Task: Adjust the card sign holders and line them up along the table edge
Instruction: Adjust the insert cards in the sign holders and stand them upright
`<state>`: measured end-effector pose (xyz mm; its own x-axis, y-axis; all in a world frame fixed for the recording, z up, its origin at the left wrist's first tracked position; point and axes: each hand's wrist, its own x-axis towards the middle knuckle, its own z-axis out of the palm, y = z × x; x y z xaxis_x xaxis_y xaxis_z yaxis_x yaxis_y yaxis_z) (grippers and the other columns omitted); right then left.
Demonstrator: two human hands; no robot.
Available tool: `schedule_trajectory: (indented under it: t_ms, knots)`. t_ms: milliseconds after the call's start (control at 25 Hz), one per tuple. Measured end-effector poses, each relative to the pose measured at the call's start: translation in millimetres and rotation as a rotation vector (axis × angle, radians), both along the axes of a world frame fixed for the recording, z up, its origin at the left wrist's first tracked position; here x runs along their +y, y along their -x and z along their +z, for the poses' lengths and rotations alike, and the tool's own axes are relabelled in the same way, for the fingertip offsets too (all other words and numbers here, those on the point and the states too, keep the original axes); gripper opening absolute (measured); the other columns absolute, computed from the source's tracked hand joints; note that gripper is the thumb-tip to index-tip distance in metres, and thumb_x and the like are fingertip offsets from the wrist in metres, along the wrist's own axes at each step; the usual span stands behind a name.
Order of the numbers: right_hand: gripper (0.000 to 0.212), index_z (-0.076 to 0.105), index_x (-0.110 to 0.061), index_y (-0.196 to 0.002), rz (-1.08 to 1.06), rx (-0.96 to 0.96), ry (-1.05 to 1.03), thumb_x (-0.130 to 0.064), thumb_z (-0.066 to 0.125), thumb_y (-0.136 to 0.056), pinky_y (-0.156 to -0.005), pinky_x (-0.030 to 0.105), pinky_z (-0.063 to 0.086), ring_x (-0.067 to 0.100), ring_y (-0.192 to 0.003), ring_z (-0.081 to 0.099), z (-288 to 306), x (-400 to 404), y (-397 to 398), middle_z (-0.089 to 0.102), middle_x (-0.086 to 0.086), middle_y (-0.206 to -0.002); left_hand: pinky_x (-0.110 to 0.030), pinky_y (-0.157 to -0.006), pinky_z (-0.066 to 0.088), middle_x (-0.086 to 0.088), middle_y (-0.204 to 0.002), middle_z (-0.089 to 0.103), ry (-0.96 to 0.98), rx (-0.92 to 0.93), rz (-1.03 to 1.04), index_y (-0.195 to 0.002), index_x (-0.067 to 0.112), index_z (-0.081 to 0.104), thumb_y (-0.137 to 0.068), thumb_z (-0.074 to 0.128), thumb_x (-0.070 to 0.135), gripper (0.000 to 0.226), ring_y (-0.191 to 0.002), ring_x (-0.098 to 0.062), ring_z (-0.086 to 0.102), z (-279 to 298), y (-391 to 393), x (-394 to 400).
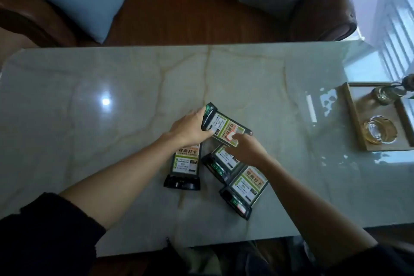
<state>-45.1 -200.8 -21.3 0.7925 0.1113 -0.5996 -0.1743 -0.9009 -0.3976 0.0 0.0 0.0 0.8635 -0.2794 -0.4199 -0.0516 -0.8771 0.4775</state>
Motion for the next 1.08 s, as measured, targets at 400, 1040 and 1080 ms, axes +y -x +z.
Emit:
schedule_trajectory:
  t_ms: [400, 1040, 1080]
  knots:
    - [0.011, 0.063, -0.008, -0.086, -0.992, 0.208, -0.409, -0.014, 0.073, -0.085, -0.067, 0.036, 0.06, 0.014, -0.059, 0.061, -44, -25, 5, 0.064, 0.004, -0.074, -0.045, -0.081, 0.058, -0.008, -0.108, 0.064, 0.057, 0.082, 0.224, -0.119, 0.015, 0.053, -0.087, 0.068, 0.041, 0.044, -0.094, -0.027, 0.065, -42, -31, -25]
    - [0.021, 0.058, -0.008, -0.093, -0.992, -0.019, -0.575, 0.009, 0.063, -0.083, -0.065, 0.039, 0.058, 0.029, -0.074, 0.068, -19, -74, -99, 0.069, 0.019, -0.096, -0.044, -0.082, 0.056, -0.008, -0.103, 0.066, 0.165, 0.148, 0.566, -0.109, 0.011, 0.052, -0.095, 0.06, 0.024, 0.021, -0.093, -0.028, 0.065, -69, -77, -36]
    - [0.018, 0.063, -0.008, -0.09, -0.942, -0.096, -0.57, 0.008, 0.064, -0.083, -0.064, 0.039, 0.056, 0.027, -0.07, 0.066, -11, -74, -112, 0.07, 0.017, -0.09, -0.044, -0.085, 0.055, -0.009, -0.106, 0.066, 0.178, 0.171, 0.58, -0.11, 0.01, 0.053, -0.095, 0.06, 0.026, 0.023, -0.097, -0.028, 0.064, -69, -80, -37]
